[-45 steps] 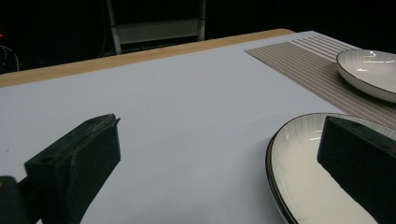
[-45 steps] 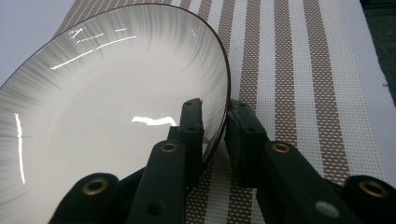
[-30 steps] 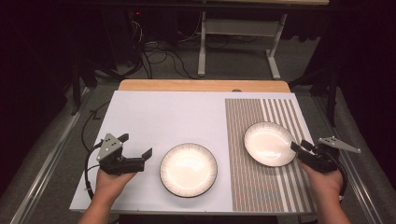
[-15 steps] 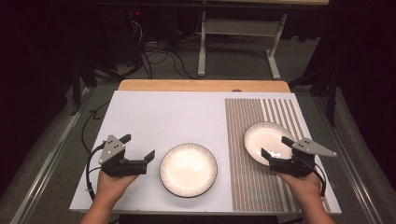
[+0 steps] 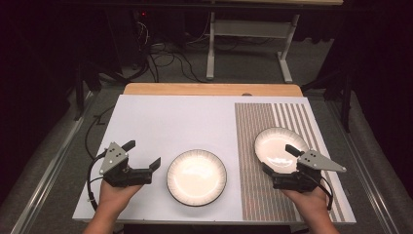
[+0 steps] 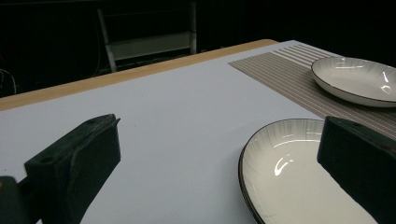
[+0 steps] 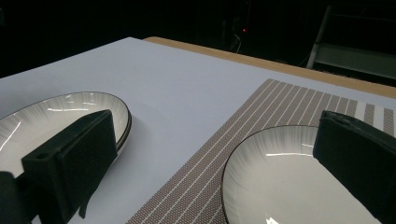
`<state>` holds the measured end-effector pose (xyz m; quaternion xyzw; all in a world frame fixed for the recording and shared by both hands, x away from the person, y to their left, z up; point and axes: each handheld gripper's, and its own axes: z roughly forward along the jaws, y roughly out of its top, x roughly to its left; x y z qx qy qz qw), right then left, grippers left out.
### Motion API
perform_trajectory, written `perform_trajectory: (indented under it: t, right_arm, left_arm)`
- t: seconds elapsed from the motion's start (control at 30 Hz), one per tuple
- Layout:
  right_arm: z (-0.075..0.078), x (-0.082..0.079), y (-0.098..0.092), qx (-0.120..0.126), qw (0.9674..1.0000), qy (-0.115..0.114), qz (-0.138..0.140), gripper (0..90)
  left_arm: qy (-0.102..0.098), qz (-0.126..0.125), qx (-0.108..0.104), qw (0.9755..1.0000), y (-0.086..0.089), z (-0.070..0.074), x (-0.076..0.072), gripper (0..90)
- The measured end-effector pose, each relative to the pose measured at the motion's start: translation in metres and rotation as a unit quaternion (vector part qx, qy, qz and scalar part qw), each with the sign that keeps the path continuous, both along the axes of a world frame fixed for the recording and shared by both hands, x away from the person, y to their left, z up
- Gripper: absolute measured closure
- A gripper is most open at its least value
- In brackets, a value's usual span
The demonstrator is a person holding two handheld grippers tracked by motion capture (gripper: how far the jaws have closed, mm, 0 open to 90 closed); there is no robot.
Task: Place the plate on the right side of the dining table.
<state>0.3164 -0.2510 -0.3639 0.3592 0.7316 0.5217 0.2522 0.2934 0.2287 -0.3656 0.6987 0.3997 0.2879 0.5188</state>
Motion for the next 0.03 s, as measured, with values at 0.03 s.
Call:
perform_trajectory:
  t: [0.03]
  right_arm:
    - [0.0003,-0.0001,-0.0005,0.000,1.0000,-0.002,-0.001,0.6]
  left_arm:
    - [0.000,0.001,-0.002,1.0000,0.0000,-0.0001,-0.0002,0.0]
